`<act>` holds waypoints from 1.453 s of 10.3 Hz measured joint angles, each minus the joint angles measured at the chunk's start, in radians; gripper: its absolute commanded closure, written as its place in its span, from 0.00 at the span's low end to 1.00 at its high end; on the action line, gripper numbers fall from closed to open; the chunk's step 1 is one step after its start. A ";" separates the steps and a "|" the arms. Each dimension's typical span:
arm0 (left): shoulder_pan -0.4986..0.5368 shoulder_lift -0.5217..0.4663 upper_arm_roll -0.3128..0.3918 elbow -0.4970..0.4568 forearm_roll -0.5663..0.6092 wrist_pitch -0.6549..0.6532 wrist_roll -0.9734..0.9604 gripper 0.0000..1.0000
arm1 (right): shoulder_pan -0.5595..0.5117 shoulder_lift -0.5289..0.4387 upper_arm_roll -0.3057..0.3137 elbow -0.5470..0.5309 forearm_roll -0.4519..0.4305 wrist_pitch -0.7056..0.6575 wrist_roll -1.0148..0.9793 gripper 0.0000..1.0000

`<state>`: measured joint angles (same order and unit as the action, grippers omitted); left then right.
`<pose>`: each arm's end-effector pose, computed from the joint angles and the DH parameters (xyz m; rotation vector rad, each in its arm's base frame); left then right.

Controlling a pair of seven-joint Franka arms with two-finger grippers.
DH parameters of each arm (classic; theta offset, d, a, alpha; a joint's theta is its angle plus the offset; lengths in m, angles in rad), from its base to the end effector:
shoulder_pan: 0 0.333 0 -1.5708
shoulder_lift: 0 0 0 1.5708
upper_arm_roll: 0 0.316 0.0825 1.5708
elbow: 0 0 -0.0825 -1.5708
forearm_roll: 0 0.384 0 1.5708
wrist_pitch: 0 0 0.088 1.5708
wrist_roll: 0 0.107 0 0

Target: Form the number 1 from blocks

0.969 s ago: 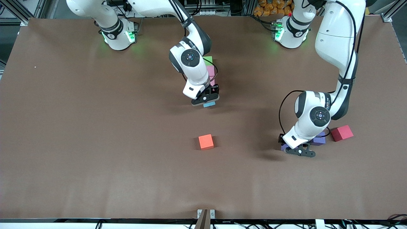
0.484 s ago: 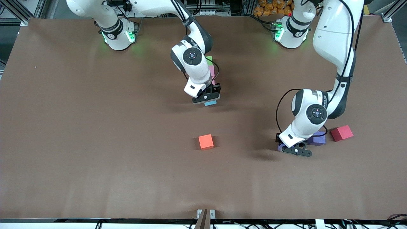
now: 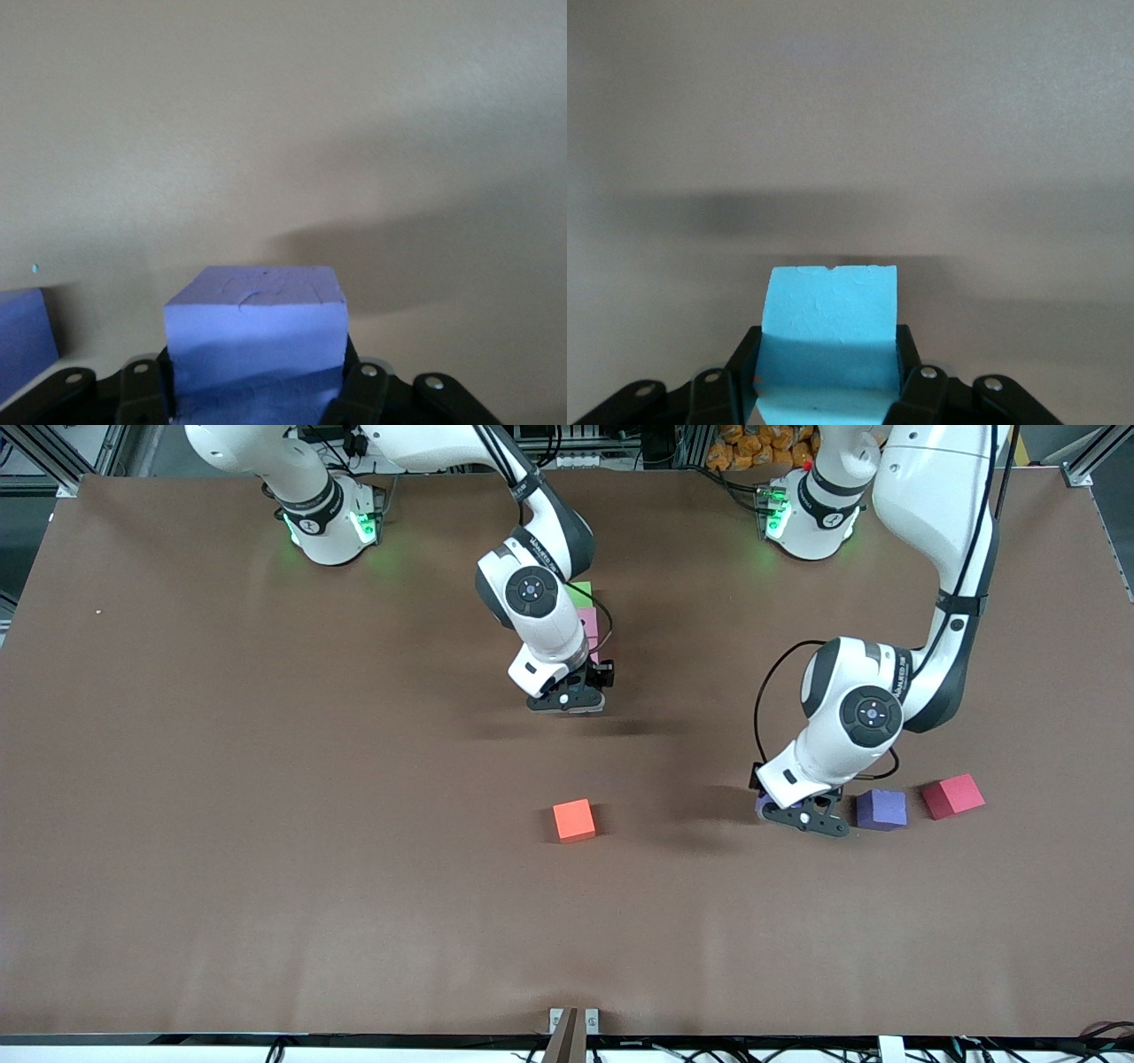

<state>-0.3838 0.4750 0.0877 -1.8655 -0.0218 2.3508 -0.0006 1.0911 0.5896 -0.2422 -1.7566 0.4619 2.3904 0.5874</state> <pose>0.6113 -0.1904 0.2633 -3.0864 0.4510 -0.0246 0.4289 0.5158 0.2469 -2.9453 0.0337 0.1052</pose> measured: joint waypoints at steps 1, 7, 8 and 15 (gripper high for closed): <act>0.000 0.000 -0.002 -0.004 0.000 0.000 0.000 1.00 | -0.005 0.000 -0.004 0.011 0.017 -0.040 0.002 0.38; 0.000 0.000 -0.002 -0.012 0.000 0.000 0.000 1.00 | -0.028 0.004 -0.008 0.044 0.031 -0.093 0.002 0.38; 0.000 0.000 -0.002 -0.014 0.000 0.000 0.000 1.00 | -0.028 0.010 -0.008 0.045 0.031 -0.097 0.002 0.38; 0.001 0.007 -0.001 -0.023 0.000 0.000 0.000 1.00 | -0.027 0.063 -0.004 0.094 0.038 -0.114 0.002 0.25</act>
<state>-0.3829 0.4819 0.0871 -1.8886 -0.0218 2.3507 -0.0006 1.0640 0.6522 -0.2459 -1.6626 0.5000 2.2763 0.5899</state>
